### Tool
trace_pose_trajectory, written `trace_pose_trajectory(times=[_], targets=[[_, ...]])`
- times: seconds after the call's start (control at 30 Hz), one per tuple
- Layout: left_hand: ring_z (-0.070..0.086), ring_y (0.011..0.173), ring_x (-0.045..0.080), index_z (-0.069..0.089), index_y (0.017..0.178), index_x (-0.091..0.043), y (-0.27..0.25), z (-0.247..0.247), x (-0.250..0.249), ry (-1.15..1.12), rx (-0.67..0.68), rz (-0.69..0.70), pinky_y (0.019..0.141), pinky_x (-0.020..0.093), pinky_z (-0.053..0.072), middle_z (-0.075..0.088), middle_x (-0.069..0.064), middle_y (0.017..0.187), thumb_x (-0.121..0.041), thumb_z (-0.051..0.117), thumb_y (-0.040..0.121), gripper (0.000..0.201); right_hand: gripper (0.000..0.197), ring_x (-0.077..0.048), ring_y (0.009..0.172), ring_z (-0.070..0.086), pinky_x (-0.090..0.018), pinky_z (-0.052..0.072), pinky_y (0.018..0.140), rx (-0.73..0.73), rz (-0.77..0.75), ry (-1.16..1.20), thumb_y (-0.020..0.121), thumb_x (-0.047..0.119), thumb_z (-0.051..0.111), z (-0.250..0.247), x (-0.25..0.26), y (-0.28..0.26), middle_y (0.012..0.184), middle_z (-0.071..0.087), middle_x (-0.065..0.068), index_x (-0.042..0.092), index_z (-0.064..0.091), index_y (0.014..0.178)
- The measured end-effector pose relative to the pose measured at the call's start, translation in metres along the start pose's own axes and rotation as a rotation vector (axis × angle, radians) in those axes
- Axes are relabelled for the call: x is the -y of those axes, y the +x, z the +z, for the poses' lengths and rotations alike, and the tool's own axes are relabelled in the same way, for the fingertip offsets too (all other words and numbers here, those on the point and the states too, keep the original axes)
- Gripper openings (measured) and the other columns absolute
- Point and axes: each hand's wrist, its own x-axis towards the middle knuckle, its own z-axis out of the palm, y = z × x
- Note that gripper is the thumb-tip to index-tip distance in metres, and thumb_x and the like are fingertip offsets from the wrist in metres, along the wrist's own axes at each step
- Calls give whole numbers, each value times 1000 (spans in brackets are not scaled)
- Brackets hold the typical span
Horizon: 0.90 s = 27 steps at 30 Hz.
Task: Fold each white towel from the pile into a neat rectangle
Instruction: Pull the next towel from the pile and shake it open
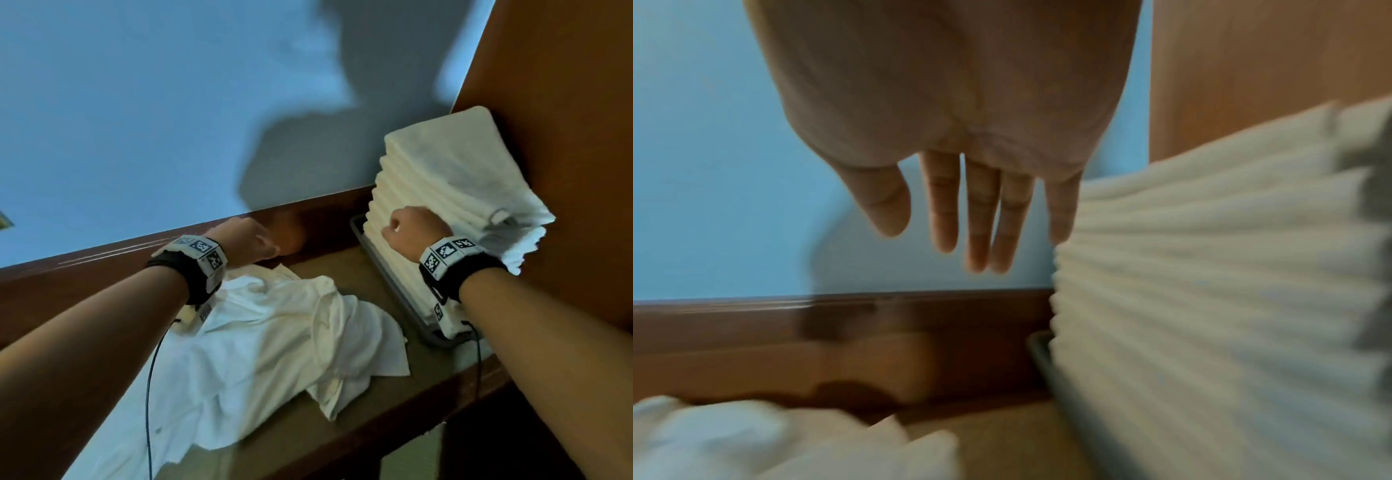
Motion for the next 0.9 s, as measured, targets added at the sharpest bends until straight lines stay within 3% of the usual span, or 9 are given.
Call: trace_pose_trajectory(times=[0.1, 0.23, 0.3, 0.37, 0.47, 0.63, 0.73, 0.8, 0.9], targets=[[65, 90, 21, 76, 87, -29, -59, 18, 75, -35, 36, -105, 84, 34, 53, 74, -3, 93, -47, 68, 90, 20, 22, -28, 86, 63, -34, 52, 78, 206, -83, 158, 90, 37, 62, 51, 74, -33, 89, 68, -7, 16, 67, 82], [64, 94, 19, 76, 96, -23, -124, 47, 157, -19, 113, -247, 82, 27, 46, 73, -1, 99, -43, 66, 93, 22, 21, -27, 88, 62, -32, 50, 77, 344, -186, 199, 89, 34, 62, 117, 155, -68, 87, 66, -7, 16, 66, 78], [62, 87, 16, 75, 96, -21, -146, 60, 183, -32, 117, -283, 76, 25, 44, 74, -1, 99, -41, 66, 93, 22, 17, -27, 89, 63, -36, 53, 81, 415, -206, 198, 89, 33, 61, 147, 184, -78, 88, 66, -5, 21, 62, 77], [63, 85, 16, 73, 93, -24, -158, 72, 203, -64, 111, -315, 79, 29, 49, 74, -2, 100, -43, 65, 93, 20, 14, -27, 90, 64, -37, 54, 81, 461, -224, 174, 89, 32, 59, 169, 206, -82, 92, 67, -5, 21, 62, 80], [65, 101, 22, 72, 104, -23, -162, 87, 223, -97, 59, -382, 89, 38, 53, 72, -1, 109, -43, 62, 94, 25, 17, -28, 91, 64, -37, 54, 82, 485, -247, 143, 90, 29, 57, 192, 232, -74, 97, 68, -7, 16, 67, 89], [58, 116, 26, 65, 124, -24, -140, 105, 248, -118, -11, -463, 95, 38, 48, 64, 1, 127, -41, 58, 97, 33, 26, -31, 101, 59, -37, 49, 84, 469, -322, 148, 95, 31, 49, 224, 268, -31, 112, 63, -10, 12, 64, 104], [47, 131, 31, 50, 144, -26, -115, 109, 266, -48, -8, -442, 106, 44, 42, 52, 3, 146, -40, 52, 100, 47, 31, -34, 110, 55, -39, 44, 88, 389, -330, 184, 98, 32, 50, 244, 285, -2, 121, 55, -14, 10, 57, 117], [42, 136, 33, 38, 152, -29, -102, 113, 276, 39, 72, -432, 107, 45, 40, 44, 2, 153, -44, 48, 100, 55, 34, -35, 114, 54, -38, 45, 89, 404, -302, 206, 98, 33, 53, 258, 293, 13, 123, 57, -14, 8, 54, 121], [46, 128, 34, 43, 146, -29, -96, 126, 281, 62, 145, -462, 100, 44, 41, 54, 8, 138, -49, 51, 98, 53, 51, -34, 121, 54, -38, 45, 96, 493, -293, 187, 93, 37, 61, 274, 302, 28, 131, 59, -13, 9, 48, 135]])
